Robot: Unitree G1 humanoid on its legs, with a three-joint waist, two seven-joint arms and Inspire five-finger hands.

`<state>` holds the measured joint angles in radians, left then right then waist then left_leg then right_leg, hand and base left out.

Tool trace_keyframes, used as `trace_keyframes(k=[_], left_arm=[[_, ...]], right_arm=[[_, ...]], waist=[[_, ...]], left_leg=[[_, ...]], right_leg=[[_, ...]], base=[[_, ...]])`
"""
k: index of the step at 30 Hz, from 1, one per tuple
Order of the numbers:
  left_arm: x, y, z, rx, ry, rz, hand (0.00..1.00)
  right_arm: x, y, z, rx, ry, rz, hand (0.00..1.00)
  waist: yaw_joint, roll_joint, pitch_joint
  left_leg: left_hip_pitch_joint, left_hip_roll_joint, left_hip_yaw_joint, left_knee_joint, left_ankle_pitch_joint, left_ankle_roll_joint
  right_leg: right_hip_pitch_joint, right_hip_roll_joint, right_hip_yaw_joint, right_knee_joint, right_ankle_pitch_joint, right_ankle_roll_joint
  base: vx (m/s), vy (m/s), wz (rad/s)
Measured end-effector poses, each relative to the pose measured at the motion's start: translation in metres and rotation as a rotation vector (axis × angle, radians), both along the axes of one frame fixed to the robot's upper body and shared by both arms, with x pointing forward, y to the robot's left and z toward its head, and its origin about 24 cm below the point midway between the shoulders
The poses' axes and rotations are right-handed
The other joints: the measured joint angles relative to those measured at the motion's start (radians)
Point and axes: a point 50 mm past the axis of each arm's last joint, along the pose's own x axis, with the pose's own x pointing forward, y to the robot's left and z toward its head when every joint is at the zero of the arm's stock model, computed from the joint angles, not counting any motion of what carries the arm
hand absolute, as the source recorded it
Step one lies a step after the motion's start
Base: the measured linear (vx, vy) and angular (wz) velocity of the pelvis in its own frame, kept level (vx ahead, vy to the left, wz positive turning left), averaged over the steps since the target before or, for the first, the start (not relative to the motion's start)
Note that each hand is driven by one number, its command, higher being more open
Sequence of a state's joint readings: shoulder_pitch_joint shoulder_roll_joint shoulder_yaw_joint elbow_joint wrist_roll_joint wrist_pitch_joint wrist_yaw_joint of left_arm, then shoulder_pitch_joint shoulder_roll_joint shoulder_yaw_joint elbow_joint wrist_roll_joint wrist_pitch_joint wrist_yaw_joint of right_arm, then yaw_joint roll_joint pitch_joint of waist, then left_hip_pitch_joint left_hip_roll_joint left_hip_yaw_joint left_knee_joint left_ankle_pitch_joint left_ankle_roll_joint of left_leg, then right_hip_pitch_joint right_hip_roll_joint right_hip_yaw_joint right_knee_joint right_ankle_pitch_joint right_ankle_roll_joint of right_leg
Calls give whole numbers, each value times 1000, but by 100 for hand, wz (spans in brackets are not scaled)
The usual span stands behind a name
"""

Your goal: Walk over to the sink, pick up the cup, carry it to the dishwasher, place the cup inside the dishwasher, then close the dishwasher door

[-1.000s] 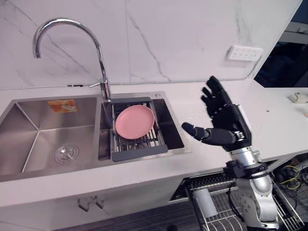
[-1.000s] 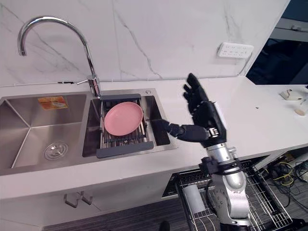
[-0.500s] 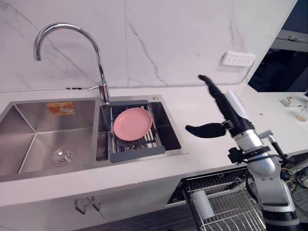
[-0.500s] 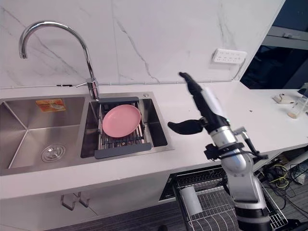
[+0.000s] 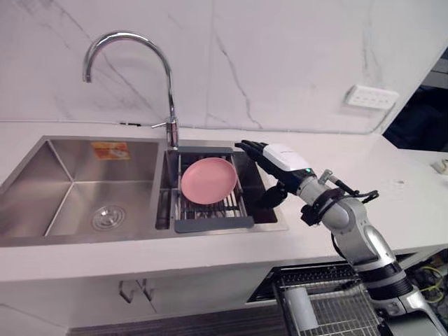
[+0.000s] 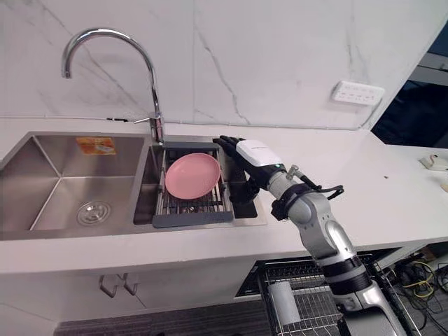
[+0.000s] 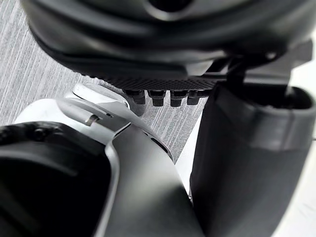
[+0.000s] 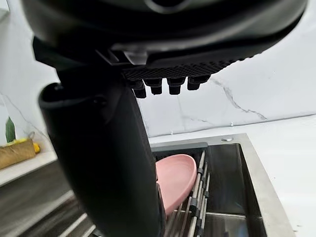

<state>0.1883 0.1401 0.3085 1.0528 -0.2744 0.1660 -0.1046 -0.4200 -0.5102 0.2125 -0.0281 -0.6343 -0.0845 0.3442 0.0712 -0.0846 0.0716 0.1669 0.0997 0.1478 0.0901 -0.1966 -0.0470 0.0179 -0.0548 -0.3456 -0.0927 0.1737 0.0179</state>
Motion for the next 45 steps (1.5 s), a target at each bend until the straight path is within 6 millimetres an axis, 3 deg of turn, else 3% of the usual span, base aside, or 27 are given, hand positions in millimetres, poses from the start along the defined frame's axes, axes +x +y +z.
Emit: trace_keyframes(k=[5, 14, 25, 34, 37, 41, 45], left_arm=[[2, 0, 1, 10, 8, 0, 100], [9, -1, 2, 17, -2, 0, 100], [13, -4, 3, 30, 7, 11, 100], [19, -1, 5, 65, 21, 19, 100], [23, 2, 7, 58, 31, 31, 100], [26, 4, 9, 23, 53, 21, 100], [28, 5, 10, 3, 44, -10, 100]], right_arm=[[12, 2, -6, -42, -5, -19, 100], [21, -2, -40, -113, 89, -69, 100], [29, -9, -53, -129, 104, -138, 100], [36, -11, -45, -125, 78, -165, 100], [38, -14, -27, -139, 20, -167, 100], [41, -14, 11, -114, -112, -139, 100], [41, -7, 25, -106, -163, -102, 100]], waist=[[11, 0, 0], [30, 1, 27], [50, 1, 34], [50, -12, 56], [49, -11, 57], [50, -9, 58], [53, -5, 60]], left_leg=[[0, -1, -8, -4, 4, -1], [-3, -1, -40, -12, 12, -5], [-15, -6, -69, -13, 14, -4], [-28, -11, -94, -13, 23, 1], [-39, -11, -94, -4, 23, 1], [-42, -11, -87, -2, 23, 1], [-41, -13, -77, 3, 24, 2]], right_leg=[[6, -3, -10, 0, 0, 1], [16, -7, -35, 0, -5, 1], [18, -15, -65, 0, -6, 3], [21, -22, -82, 0, -7, 5], [13, -22, -84, 0, -7, 5], [7, -21, -76, 0, -5, 5], [4, -22, -66, 0, 1, 3]], base=[[-18, 30, 7], [-6, 21, 9], [19, 43, 8], [-16, 26, 8], [1, 16, 3], [2, 25, -4], [-7, 37, -8]])
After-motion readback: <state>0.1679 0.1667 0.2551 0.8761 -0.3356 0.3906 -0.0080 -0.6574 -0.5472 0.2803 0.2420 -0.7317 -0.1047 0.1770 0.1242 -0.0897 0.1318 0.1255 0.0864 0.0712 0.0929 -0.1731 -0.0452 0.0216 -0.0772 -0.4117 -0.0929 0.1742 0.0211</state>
